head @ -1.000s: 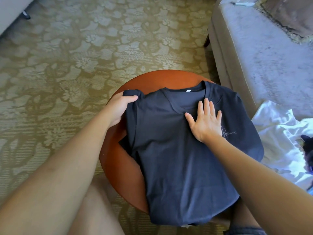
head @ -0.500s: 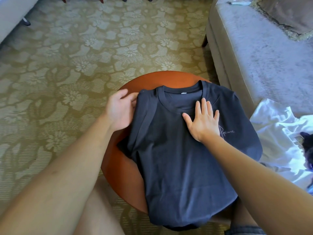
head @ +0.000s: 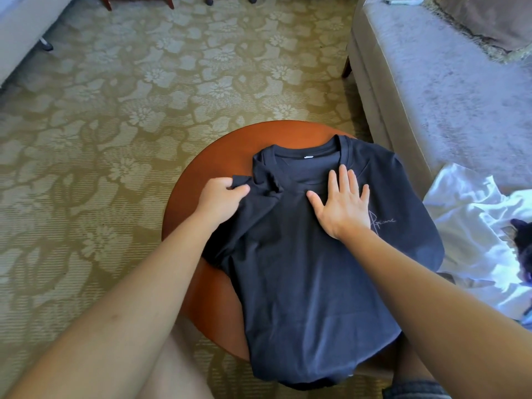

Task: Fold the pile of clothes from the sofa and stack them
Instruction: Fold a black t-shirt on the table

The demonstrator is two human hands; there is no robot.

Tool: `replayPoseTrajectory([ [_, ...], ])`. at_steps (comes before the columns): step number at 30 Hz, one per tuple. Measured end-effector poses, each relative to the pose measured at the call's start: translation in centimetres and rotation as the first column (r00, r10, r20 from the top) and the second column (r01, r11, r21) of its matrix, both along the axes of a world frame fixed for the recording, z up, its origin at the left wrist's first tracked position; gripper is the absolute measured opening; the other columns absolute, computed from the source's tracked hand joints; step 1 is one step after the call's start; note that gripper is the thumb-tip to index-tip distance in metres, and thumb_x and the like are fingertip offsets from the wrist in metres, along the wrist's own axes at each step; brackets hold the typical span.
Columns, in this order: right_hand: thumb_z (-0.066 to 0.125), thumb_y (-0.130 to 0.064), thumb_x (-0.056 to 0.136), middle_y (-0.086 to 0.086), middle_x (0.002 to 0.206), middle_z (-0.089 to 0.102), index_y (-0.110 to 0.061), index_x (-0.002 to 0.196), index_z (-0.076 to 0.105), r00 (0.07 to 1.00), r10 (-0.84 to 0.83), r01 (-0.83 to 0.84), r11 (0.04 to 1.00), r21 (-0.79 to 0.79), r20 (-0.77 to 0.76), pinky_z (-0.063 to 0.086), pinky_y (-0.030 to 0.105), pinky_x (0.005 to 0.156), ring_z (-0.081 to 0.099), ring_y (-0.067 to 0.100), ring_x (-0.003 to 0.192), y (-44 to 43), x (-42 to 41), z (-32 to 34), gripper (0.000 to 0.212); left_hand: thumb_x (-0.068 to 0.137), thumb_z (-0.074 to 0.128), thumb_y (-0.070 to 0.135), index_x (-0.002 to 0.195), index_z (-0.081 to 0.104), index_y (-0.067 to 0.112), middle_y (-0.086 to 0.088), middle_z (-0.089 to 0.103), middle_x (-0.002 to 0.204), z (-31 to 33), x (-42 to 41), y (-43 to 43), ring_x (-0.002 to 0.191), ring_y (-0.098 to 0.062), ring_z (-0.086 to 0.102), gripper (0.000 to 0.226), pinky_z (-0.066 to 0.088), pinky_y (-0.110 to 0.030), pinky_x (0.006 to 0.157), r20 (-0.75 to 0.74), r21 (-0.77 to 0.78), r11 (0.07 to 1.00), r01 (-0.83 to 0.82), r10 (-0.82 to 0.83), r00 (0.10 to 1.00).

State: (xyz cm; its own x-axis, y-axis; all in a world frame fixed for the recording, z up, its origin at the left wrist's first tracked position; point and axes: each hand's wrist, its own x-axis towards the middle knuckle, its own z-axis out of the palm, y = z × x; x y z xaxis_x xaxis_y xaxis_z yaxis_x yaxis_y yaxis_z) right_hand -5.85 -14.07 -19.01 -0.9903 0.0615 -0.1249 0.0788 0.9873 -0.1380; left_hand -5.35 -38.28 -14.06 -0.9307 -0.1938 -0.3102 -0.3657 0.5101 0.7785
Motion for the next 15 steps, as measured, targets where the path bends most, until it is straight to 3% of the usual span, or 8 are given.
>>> replayPoseTrajectory([
  [5,0.019,-0.066,0.094,0.005,0.163,-0.002,-0.015,0.154,0.012,1.000,-0.001,0.001,1.000,0.007,0.004,0.004,0.051,0.119,-0.004,0.022,0.150,-0.1,0.1,0.0,0.079,0.101,0.048,0.029,0.129,0.052,0.009,-0.002,0.056,0.127,1.3,0.0,-3.7,0.122,-0.023,0.050,0.035,0.037,-0.032,0.099,-0.062,-0.021,0.966,-0.259,0.257,0.964],
  [7,0.019,-0.065,0.095,0.005,0.163,-0.002,-0.015,0.154,0.011,1.000,-0.008,0.008,1.000,0.009,0.004,0.004,0.052,0.119,-0.004,0.022,0.149,-0.2,0.0,0.1,0.078,0.101,0.047,0.027,0.129,0.050,0.006,-0.010,0.055,0.131,1.3,0.2,-5.6,0.122,-0.027,0.050,0.034,0.036,-0.030,0.095,-0.071,-0.025,0.938,-0.347,0.344,0.936],
  [11,0.016,-0.065,0.095,0.006,0.163,-0.003,-0.015,0.155,0.009,0.999,-0.049,0.048,0.999,0.018,0.022,0.003,0.054,0.119,-0.006,0.023,0.149,-1.0,-0.5,0.1,0.078,0.100,0.050,0.021,0.129,0.043,0.011,-0.007,0.053,0.124,1.1,1.3,-9.2,0.107,-0.024,0.051,0.031,0.036,-0.029,0.084,-0.053,-0.017,0.874,-0.486,0.485,0.873],
  [15,0.015,-0.065,0.095,0.006,0.163,-0.004,-0.016,0.155,0.007,0.998,-0.057,0.056,0.998,0.027,0.033,0.003,0.054,0.118,-0.006,0.024,0.149,-3.2,-1.8,-0.1,0.078,0.102,0.047,0.020,0.145,0.033,0.021,-0.006,0.045,0.142,0.5,1.1,-11.7,0.126,-0.030,0.047,0.045,0.035,-0.029,0.086,-0.075,-0.063,0.870,-0.488,0.484,0.872],
])
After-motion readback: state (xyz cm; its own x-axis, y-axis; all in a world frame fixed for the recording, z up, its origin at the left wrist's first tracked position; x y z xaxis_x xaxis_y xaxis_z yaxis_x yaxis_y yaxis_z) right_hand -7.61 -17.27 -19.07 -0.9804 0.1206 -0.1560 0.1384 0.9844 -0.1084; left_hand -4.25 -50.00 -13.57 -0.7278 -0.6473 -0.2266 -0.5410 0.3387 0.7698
